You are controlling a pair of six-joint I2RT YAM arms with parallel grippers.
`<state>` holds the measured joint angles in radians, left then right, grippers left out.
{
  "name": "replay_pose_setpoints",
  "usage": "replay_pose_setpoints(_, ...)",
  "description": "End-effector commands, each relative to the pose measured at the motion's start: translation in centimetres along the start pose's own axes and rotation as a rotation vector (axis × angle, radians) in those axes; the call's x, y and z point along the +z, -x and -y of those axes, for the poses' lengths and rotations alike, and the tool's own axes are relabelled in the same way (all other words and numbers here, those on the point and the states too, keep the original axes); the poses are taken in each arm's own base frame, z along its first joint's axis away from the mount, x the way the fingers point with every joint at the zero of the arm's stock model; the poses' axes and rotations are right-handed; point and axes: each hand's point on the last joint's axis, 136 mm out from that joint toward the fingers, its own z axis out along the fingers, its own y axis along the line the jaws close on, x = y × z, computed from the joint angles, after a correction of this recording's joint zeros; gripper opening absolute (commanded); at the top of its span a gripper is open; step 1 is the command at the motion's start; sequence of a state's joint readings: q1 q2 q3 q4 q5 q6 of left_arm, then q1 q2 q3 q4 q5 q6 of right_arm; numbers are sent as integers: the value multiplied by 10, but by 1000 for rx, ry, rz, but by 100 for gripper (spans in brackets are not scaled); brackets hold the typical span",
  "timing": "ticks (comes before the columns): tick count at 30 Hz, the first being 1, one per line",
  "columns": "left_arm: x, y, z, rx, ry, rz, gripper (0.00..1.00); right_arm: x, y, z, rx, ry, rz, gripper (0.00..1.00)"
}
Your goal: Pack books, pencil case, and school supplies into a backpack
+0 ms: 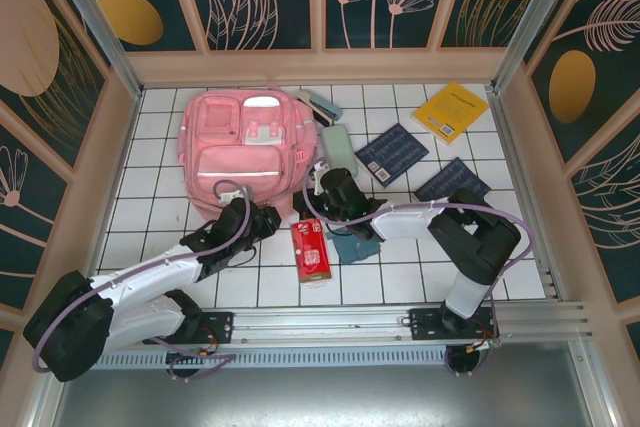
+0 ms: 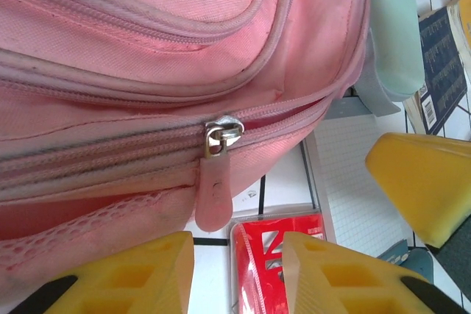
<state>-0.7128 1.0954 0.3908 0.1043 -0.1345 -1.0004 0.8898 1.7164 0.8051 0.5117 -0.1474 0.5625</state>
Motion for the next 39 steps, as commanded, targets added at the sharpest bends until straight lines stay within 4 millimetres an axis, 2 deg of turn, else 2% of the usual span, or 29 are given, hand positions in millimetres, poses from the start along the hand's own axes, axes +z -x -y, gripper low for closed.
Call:
replay_pose_setpoints(1, 4, 2, 4, -9, -22, 13, 38, 2, 12, -2, -13, 2, 30, 4)
replay_pose_setpoints(6, 11, 3, 0, -6, 8, 20, 37, -1, 13, -1, -12, -3, 37, 5)
replay_pose_setpoints(13, 19, 3, -16, 2, 99, 27, 37, -2, 14, -1, -13, -3, 40, 5)
replay_pose_setpoints(26, 33, 15, -15, 37, 142, 74, 29, -3, 14, -2, -13, 0, 41, 6)
replay_pose_setpoints(31, 33, 18, -21, 32, 180, 91, 31, -3, 15, -3, -12, 3, 42, 6)
replay_pose_setpoints(33, 32, 20, -20, 29, 170, 98, 17, -3, 14, -3, -12, 6, 40, 6)
replay_pose_setpoints(34, 31, 20, -18, 30, 156, 102, 15, -3, 14, -3, -14, 9, 39, 6)
replay_pose_setpoints(37, 26, 23, -12, 32, 126, 109, 21, -2, 11, -5, -17, 22, 31, 5)
replay_pose_setpoints(39, 20, 26, -9, 38, 113, 120, 21, -1, 9, -8, -18, 32, 26, 5)
